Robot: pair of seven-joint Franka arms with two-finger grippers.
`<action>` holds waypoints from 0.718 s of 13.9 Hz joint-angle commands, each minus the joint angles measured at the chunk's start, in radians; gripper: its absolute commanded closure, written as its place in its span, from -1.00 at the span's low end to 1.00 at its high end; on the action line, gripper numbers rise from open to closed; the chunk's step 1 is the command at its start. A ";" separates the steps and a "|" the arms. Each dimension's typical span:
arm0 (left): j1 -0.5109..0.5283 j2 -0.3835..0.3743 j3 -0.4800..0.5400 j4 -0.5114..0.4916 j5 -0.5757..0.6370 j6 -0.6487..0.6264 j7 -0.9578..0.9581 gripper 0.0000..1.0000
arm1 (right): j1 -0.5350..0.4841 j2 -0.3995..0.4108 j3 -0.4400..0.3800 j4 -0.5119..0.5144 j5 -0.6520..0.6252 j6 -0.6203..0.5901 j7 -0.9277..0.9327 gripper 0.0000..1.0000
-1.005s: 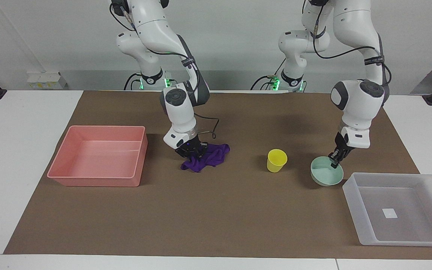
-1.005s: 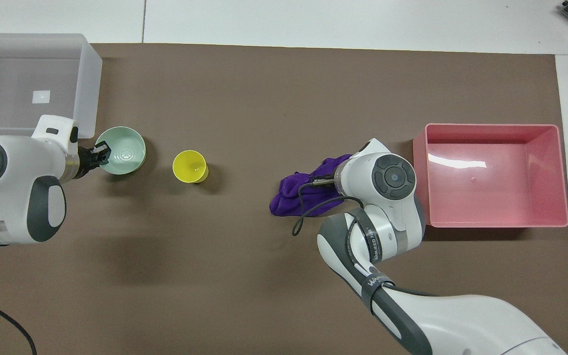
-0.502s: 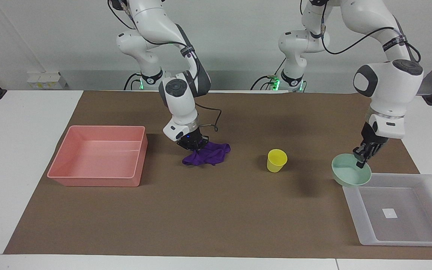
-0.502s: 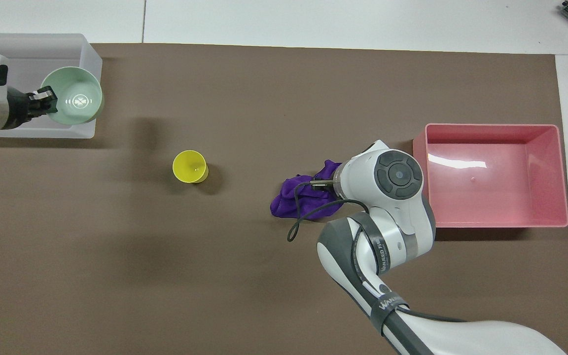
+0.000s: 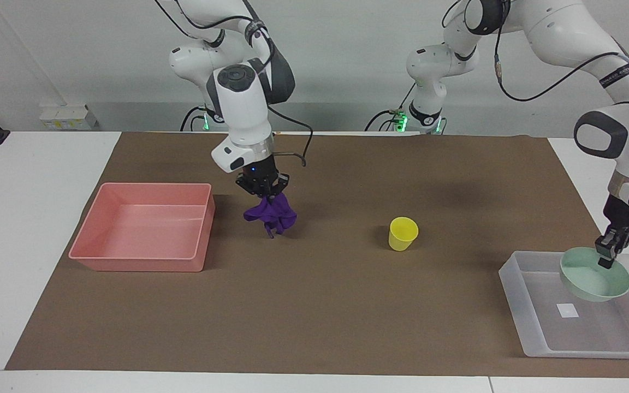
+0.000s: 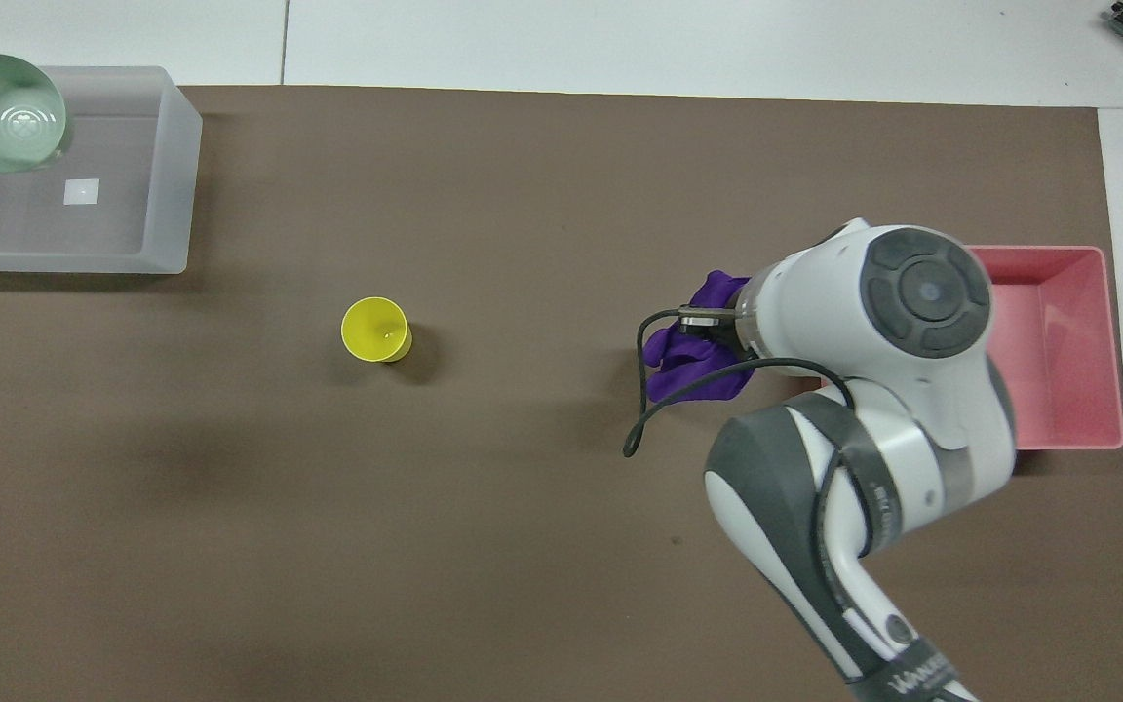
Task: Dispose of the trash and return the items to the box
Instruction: 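Lift the bowl into the clear bin while the right gripper carries the cloth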
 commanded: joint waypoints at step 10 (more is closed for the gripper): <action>0.049 0.243 -0.008 0.103 0.038 0.219 0.064 1.00 | -0.438 -0.176 0.006 -0.026 -0.040 -0.159 -0.499 1.00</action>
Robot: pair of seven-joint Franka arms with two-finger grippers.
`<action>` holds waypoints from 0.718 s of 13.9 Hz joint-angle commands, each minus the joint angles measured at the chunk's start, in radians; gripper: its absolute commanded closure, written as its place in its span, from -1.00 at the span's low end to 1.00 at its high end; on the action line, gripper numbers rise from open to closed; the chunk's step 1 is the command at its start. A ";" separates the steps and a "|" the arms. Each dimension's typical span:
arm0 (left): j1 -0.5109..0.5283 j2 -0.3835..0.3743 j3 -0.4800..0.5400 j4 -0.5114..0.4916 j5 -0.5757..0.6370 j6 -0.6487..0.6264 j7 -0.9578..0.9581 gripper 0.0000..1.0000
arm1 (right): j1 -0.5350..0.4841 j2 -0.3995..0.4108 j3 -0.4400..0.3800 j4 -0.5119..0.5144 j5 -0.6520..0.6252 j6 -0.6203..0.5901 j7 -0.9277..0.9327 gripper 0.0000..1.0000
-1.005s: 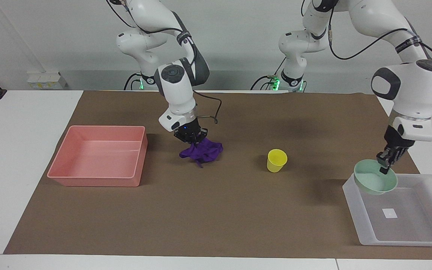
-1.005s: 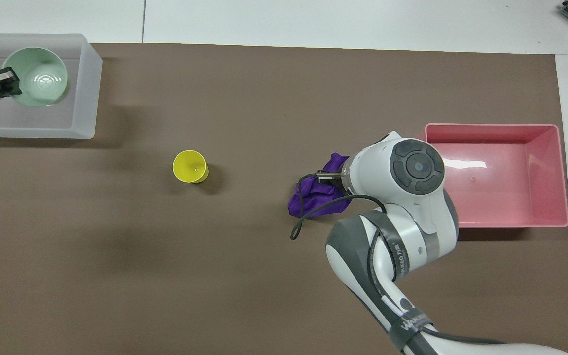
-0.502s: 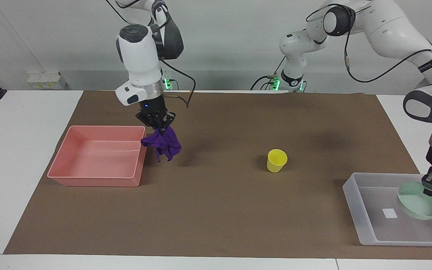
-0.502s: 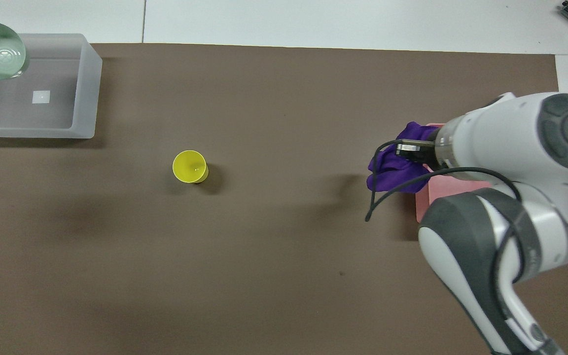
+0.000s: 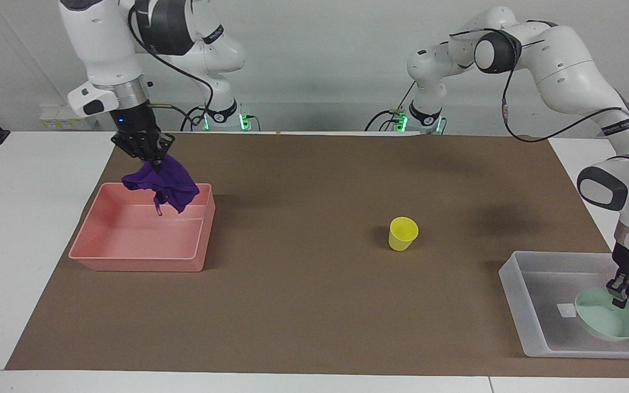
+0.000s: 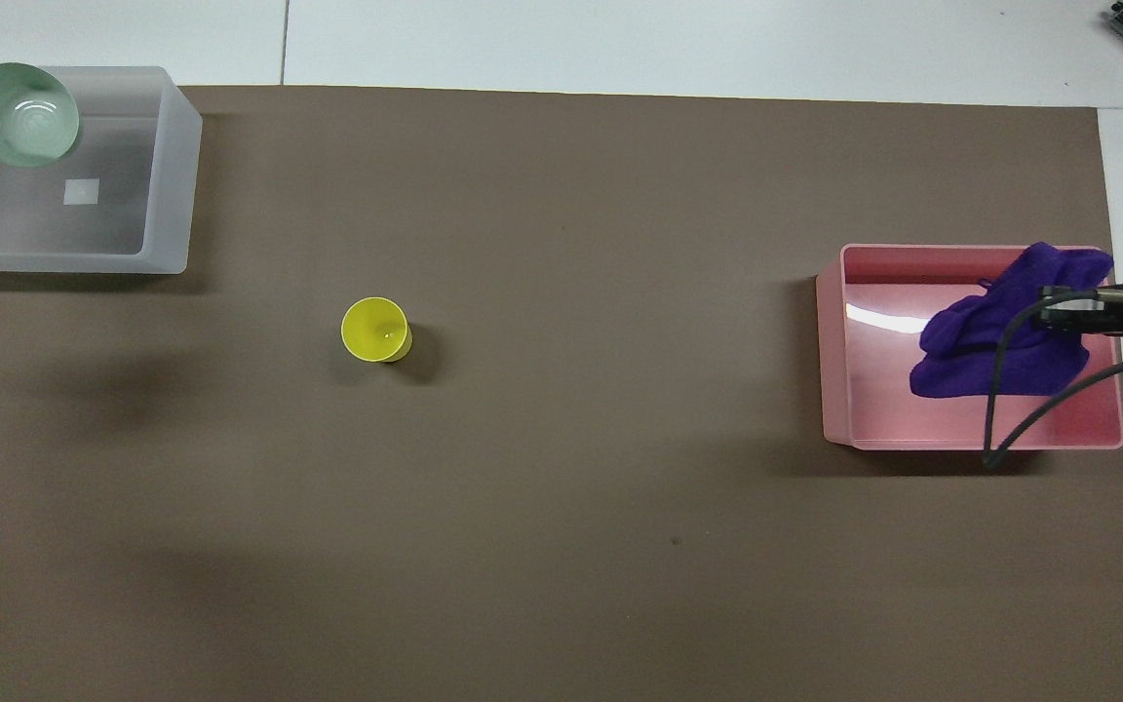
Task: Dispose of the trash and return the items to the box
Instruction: 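Lift the bowl into the clear bin while the right gripper carries the cloth, then release the cloth into the pink bin with the right gripper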
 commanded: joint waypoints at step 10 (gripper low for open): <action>-0.007 -0.072 -0.013 -0.144 0.013 -0.127 0.009 0.96 | -0.100 0.164 0.014 -0.322 -0.027 0.449 -0.028 1.00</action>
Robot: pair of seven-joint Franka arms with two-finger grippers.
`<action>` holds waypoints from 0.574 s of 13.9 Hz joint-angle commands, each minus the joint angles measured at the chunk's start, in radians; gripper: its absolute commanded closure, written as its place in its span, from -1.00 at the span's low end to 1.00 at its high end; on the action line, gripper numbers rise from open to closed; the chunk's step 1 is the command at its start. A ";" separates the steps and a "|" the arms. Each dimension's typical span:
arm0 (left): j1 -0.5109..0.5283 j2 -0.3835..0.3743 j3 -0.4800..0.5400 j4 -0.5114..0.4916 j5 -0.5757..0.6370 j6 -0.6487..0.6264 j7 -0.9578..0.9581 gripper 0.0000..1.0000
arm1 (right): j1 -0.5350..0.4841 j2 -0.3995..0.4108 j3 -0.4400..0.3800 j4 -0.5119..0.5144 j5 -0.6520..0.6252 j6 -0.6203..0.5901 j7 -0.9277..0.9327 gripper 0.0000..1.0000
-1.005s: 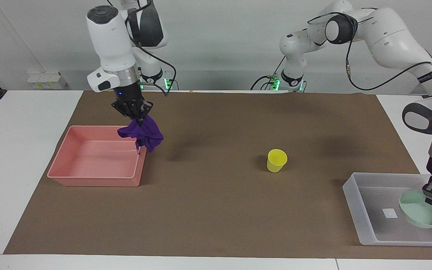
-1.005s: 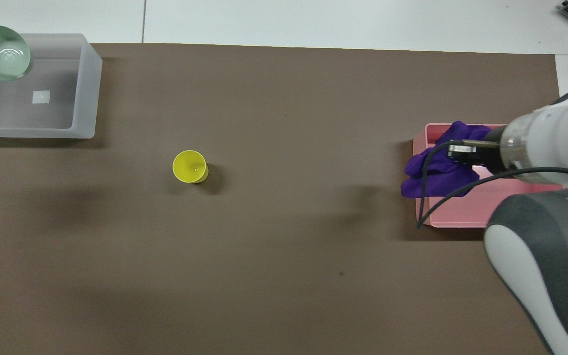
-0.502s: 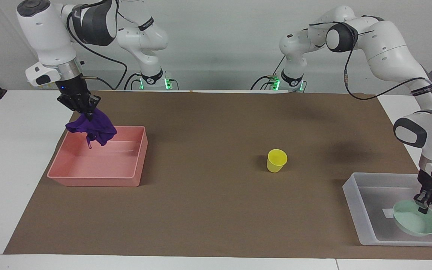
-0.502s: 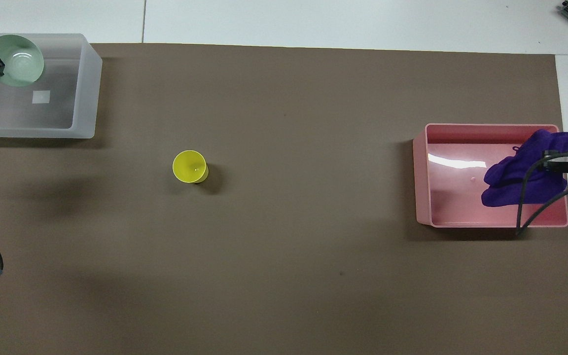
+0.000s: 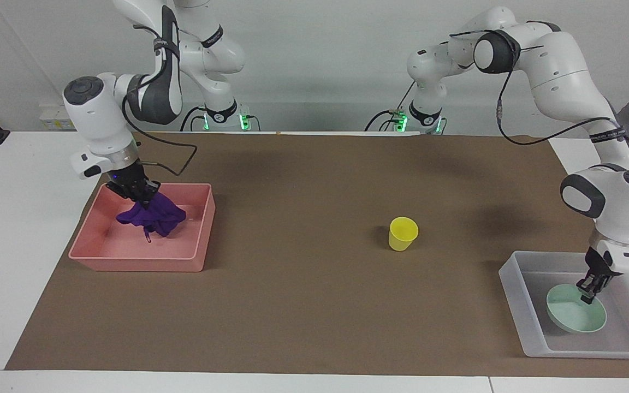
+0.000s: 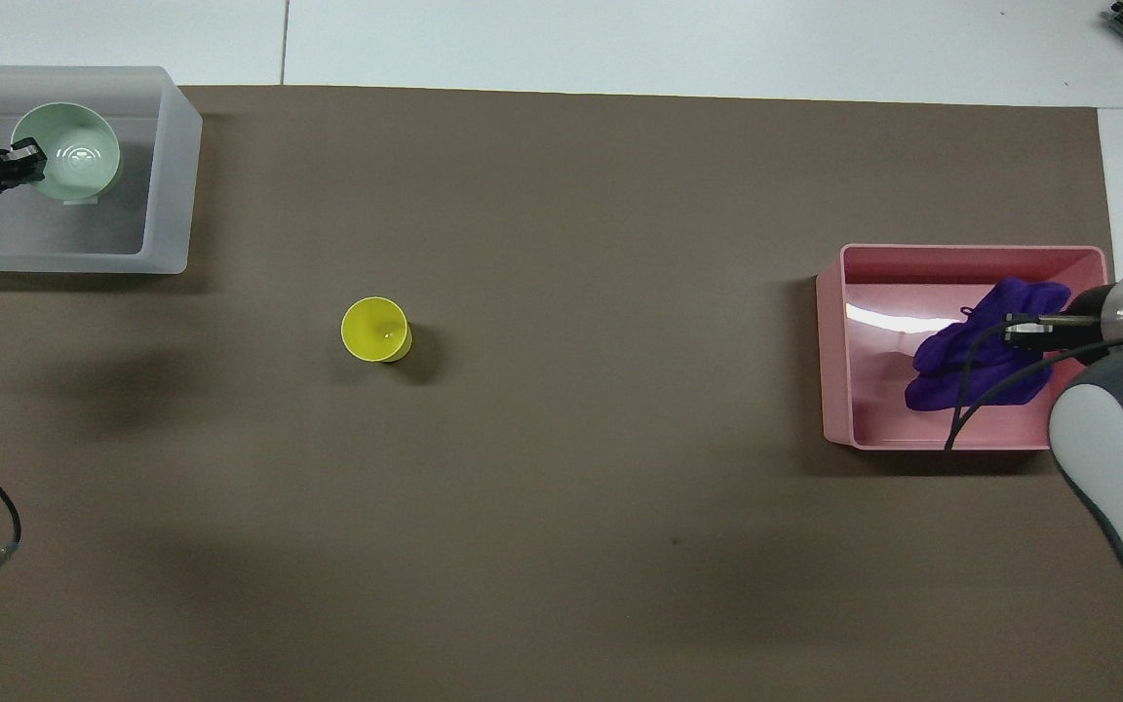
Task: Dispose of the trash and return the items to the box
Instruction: 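Release the cloth into the pink bin with the right gripper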
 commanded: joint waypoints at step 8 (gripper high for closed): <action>-0.009 -0.096 -0.004 -0.038 0.012 -0.182 0.018 -0.12 | -0.017 0.052 0.022 -0.050 -0.001 0.136 0.049 -1.00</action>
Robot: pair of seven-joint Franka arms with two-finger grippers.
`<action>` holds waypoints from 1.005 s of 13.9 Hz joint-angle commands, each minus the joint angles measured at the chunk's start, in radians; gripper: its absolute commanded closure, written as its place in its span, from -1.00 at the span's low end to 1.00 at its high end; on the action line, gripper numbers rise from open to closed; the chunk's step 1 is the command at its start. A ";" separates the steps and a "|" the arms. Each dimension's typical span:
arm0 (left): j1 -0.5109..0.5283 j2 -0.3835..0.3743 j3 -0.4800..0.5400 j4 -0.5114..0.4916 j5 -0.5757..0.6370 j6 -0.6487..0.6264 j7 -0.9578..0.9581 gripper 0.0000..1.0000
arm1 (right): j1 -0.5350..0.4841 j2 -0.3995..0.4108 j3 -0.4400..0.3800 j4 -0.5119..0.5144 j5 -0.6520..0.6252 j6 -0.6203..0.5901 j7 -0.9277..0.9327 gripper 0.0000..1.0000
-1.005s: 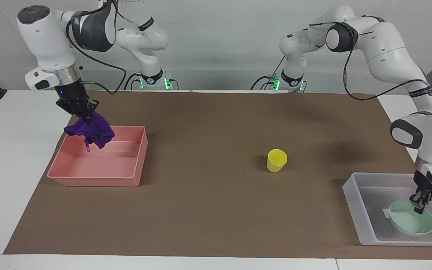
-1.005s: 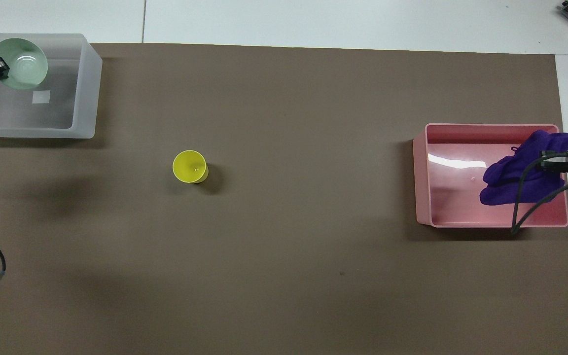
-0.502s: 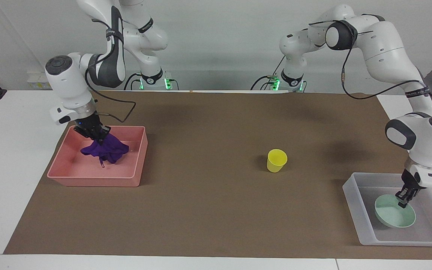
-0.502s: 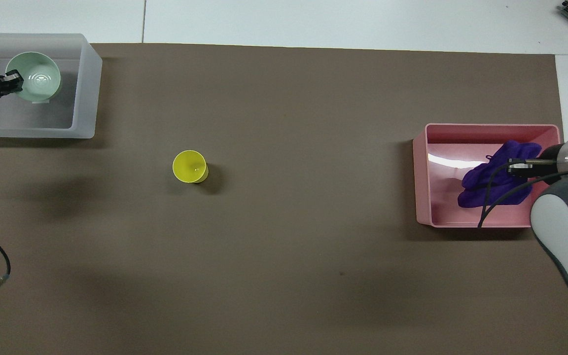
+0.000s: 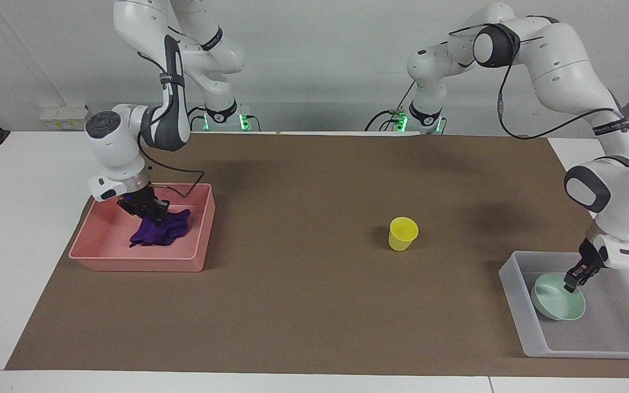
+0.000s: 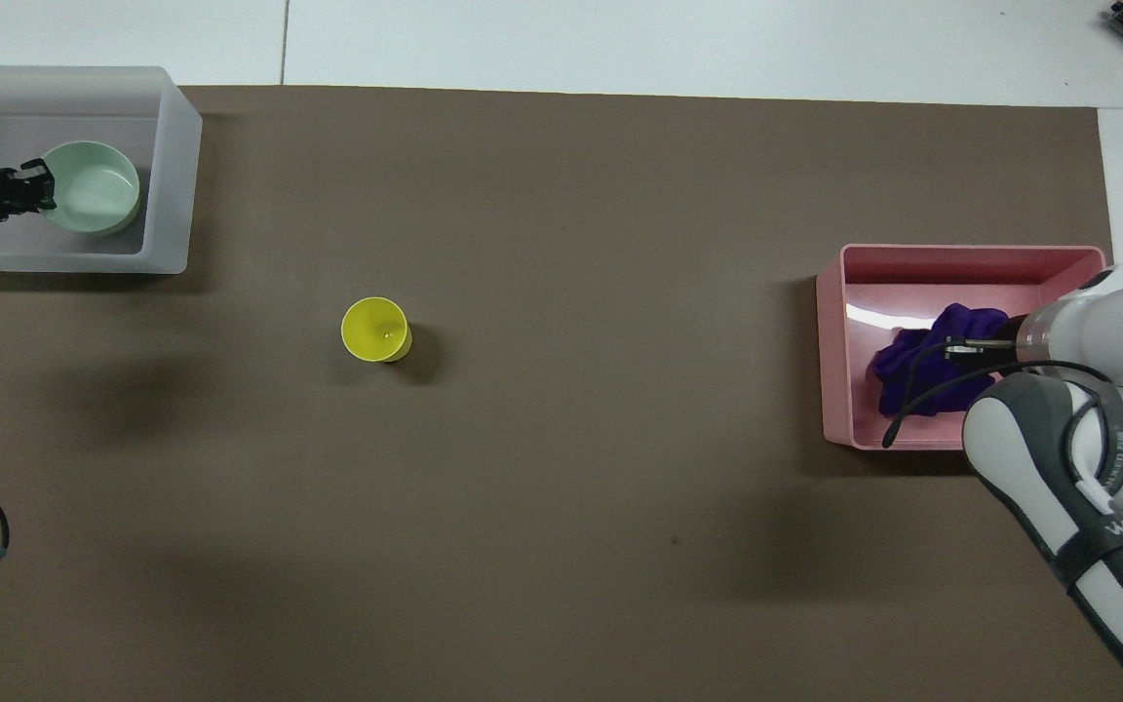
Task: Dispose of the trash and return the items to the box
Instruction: 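Release the cloth into the pink bin with the right gripper, then reach the left gripper to the yellow cup and grasp its rim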
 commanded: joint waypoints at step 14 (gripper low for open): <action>-0.221 -0.376 -0.060 -0.130 0.009 -0.463 0.075 -0.67 | 0.057 -0.200 0.030 0.425 0.033 -0.658 0.155 -1.00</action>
